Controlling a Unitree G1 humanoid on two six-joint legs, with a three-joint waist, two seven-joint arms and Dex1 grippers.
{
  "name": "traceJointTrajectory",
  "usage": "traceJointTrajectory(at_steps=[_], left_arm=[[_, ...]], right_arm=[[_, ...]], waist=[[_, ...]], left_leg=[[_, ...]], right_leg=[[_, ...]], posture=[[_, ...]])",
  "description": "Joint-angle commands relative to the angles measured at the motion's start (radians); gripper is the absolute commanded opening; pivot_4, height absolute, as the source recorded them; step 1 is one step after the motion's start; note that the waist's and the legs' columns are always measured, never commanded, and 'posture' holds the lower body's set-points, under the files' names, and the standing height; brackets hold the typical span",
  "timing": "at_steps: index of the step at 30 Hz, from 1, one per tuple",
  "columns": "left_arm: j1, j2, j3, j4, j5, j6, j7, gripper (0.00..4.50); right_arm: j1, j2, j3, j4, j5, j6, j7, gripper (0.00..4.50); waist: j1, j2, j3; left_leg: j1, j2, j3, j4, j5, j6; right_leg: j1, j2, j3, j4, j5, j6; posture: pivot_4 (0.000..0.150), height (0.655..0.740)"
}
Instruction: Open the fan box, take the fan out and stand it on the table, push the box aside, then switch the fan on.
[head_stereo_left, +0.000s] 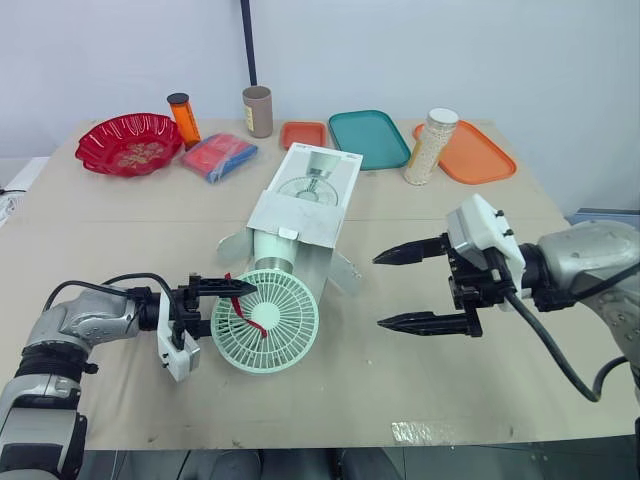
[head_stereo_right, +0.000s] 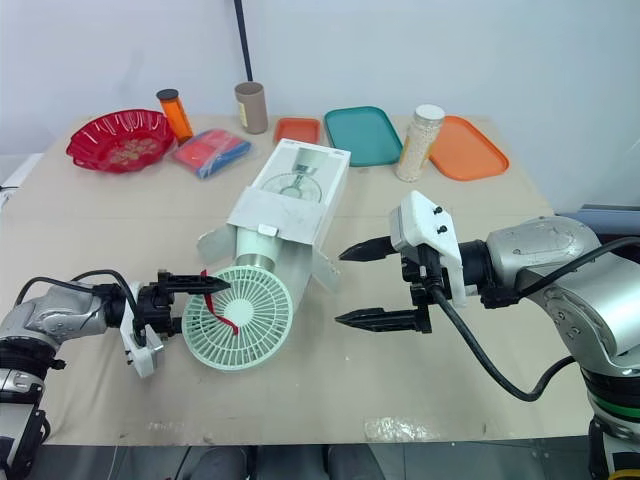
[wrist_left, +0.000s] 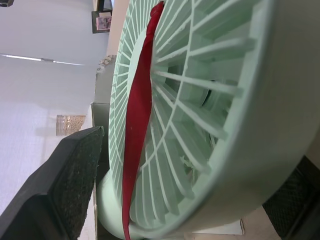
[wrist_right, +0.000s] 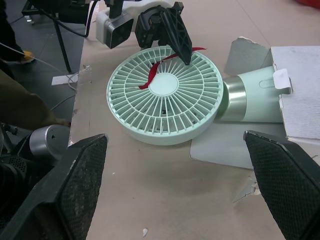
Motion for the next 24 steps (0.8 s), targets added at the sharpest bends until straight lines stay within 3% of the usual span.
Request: traceJointTrajectory(at_steps=[1,10,11,14,24], left_arm=[[-0.002,-0.004,0.050,-0.052,0.061,0.016,0.080,3.42],[0.019,0.011,0.041,-0.109,0.167,0.071,0.227,3.42],[0.021,0.014,0.037,-0.116,0.173,0.076,0.238,2.92],[0.028,0.026,0.022,-0.133,0.193,0.089,0.279,2.18],[0.026,0.068,-0.037,-0.157,0.221,0.139,0.384,2.03]], right_arm=[[-0.015,-0.009,-0.014,-0.019,0.012,-0.002,-0.006,4.50],[-0.020,-0.006,-0.008,-0.013,0.008,-0.007,-0.010,4.50],[-0.020,-0.005,-0.007,-0.013,0.006,-0.008,-0.011,4.50],[-0.019,-0.005,-0.004,-0.013,0.005,-0.009,-0.012,4.50],[-0.017,0.004,-0.001,-0.014,0.002,-0.009,-0.029,4.50]], waist=[[0.001,0.000,0.000],[0.000,0.000,0.000],[0.000,0.000,0.000],[0.001,0.000,-0.002],[0.000,0.000,-0.002]], left_leg=[[0.000,0.000,0.000,0.000,0.000,0.000],[0.000,0.000,0.000,0.000,0.000,0.000],[0.000,0.000,0.000,0.000,0.000,0.000],[0.000,0.000,0.000,0.001,0.000,0.000],[0.001,0.000,0.000,0.001,0.000,0.000]], right_leg=[[0.000,0.000,0.000,0.000,0.000,0.000],[0.000,0.000,0.000,0.000,0.000,0.000],[0.000,0.000,0.000,0.000,0.000,0.000],[0.000,0.000,0.000,0.001,0.000,0.000],[0.001,0.000,0.000,0.001,0.000,0.000]], posture=[[0.150,0.7400],[0.150,0.7400],[0.150,0.7400],[0.150,0.7400],[0.150,0.7400]])
